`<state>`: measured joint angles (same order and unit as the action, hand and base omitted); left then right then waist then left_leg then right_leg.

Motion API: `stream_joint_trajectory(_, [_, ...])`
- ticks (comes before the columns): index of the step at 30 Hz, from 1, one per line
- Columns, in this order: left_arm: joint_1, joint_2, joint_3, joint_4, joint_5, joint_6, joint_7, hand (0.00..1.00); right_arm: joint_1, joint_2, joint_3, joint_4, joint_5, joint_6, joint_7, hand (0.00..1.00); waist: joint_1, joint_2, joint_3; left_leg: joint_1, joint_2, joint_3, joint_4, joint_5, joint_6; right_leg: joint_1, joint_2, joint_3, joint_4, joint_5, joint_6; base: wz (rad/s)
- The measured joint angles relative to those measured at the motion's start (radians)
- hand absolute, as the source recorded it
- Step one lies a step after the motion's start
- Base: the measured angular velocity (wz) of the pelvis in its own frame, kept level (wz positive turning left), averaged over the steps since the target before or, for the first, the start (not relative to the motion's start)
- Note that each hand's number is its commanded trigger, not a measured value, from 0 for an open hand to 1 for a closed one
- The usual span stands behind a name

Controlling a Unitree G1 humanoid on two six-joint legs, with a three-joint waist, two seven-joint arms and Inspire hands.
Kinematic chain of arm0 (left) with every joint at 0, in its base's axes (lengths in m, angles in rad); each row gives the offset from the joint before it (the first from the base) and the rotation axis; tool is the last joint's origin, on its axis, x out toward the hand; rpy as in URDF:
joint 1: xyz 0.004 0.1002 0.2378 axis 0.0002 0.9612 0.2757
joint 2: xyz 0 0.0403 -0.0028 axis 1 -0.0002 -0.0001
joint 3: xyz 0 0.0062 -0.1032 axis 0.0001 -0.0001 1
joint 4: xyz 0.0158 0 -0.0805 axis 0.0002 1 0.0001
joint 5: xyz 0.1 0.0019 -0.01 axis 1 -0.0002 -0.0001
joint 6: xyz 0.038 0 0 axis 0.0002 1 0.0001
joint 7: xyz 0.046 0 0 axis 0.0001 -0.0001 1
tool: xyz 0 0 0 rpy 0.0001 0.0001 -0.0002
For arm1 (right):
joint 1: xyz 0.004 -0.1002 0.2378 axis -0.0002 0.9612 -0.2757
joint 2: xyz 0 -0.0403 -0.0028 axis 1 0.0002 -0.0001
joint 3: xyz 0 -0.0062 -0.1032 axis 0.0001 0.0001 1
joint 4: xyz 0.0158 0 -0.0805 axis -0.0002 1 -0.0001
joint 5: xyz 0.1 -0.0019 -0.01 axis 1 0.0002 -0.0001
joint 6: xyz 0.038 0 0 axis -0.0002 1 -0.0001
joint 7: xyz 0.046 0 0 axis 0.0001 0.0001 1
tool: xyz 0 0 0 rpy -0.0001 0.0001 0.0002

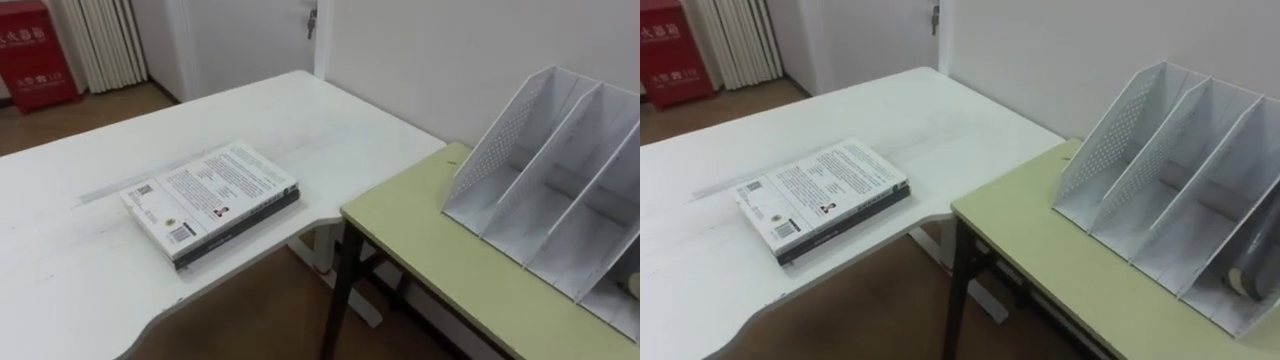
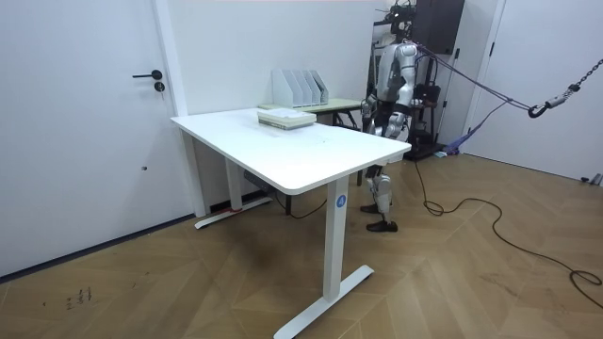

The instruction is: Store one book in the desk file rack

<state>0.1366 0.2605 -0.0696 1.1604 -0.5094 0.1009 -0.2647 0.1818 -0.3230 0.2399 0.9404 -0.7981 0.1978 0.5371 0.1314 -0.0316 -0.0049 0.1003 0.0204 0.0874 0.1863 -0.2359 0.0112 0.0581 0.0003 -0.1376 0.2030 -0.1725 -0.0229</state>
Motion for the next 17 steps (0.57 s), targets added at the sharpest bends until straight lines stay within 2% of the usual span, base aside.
stream_joint_trajectory(4, [0.019, -0.018, 0.027, 0.000, 0.000, -0.002, 0.012, 0.00, 0.011, 0.055, -0.079, 0.144, 0.062, 0.002, -0.090, 0.00, -0.025, 0.009, 0.0036, 0.003, 0.002, 0.000, -0.001, 0.000, 0.000, 0.004, 0.003, 0.000, -0.004, -0.002, -0.001, 0.00])
stream_joint_trajectory(6, [0.026, -0.027, 0.027, 0.000, 0.002, -0.001, 0.020, 0.00, 0.017, 0.084, -0.120, 0.203, 0.142, 0.001, -0.152, 0.00, -0.044, 0.020, 0.0093, 0.017, 0.002, 0.001, -0.007, 0.000, 0.000, 0.012, 0.004, 0.002, -0.016, -0.002, -0.001, 0.00])
stream_joint_trajectory(7, [0.027, -0.029, 0.028, 0.000, 0.002, -0.001, 0.021, 0.00, 0.017, 0.092, -0.132, 0.217, 0.163, 0.001, -0.167, 0.00, -0.048, 0.024, 0.0074, 0.018, 0.002, 0.001, -0.008, 0.000, 0.000, 0.012, 0.004, 0.004, -0.016, -0.003, 0.000, 0.00])
stream_joint_trajectory(9, [0.035, -0.038, 0.033, -0.001, 0.003, -0.001, 0.025, 0.00, 0.015, 0.120, -0.174, 0.252, 0.242, 0.002, -0.222, 0.00, -0.061, 0.033, 0.0088, 0.027, 0.001, 0.007, -0.017, 0.000, 0.000, 0.011, 0.006, 0.016, -0.014, -0.005, 0.001, -0.08])
stream_joint_trajectory(12, [0.057, -0.060, 0.093, 0.002, 0.018, 0.000, 0.040, 0.00, 0.016, 0.156, -0.244, 0.322, 0.346, 0.006, -0.289, 0.00, -0.100, 0.035, 0.0075, 0.055, 0.000, 0.007, -0.026, 0.000, -0.001, 0.034, 0.005, 0.014, -0.012, -0.014, 0.002, 0.00])
stream_joint_trajectory(17, [0.078, -0.072, 0.148, 0.000, 0.075, 0.001, 0.046, 0.00, 0.016, 0.173, -0.322, 0.379, 0.477, 0.022, -0.361, 0.00, -0.130, 0.034, 0.0079, 0.068, -0.003, 0.008, -0.035, 0.000, 0.000, 0.039, 0.002, 0.025, 0.001, -0.027, 0.005, 0.00])
